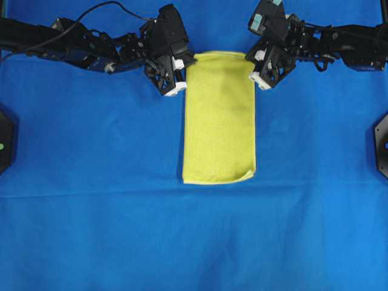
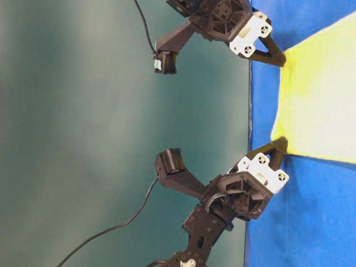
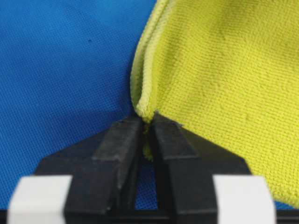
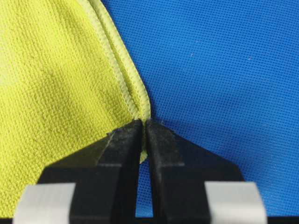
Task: Fold the yellow towel.
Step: 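Grasp the top corners of the strip with both grippers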
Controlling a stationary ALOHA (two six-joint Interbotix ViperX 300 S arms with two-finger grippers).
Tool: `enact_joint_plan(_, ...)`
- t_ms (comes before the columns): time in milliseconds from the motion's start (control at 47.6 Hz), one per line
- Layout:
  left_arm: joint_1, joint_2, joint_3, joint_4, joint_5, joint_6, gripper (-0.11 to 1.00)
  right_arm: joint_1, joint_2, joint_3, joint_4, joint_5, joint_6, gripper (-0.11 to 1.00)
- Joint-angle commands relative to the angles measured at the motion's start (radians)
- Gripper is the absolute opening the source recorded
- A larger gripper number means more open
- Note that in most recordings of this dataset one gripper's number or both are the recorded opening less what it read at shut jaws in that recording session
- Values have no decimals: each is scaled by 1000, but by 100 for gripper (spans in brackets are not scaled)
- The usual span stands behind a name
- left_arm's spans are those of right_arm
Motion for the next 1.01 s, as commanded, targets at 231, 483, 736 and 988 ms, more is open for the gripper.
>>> enact_joint_plan(231, -2, -49, -18, 0, -3, 6, 4, -5, -55, -6, -2, 8, 2, 5)
enact_joint_plan(483, -2, -121, -18, -2, -5, 9, 4, -5, -133, -5, -3, 44, 2, 5)
enact_joint_plan(736, -17, -132, 2, -2, 0, 8, 4, 5, -144, 2, -2, 44, 9, 5)
enact_joint_plan(988, -86, -199, 60, 0, 2, 9, 4, 101, -230, 32, 14, 78, 23, 5)
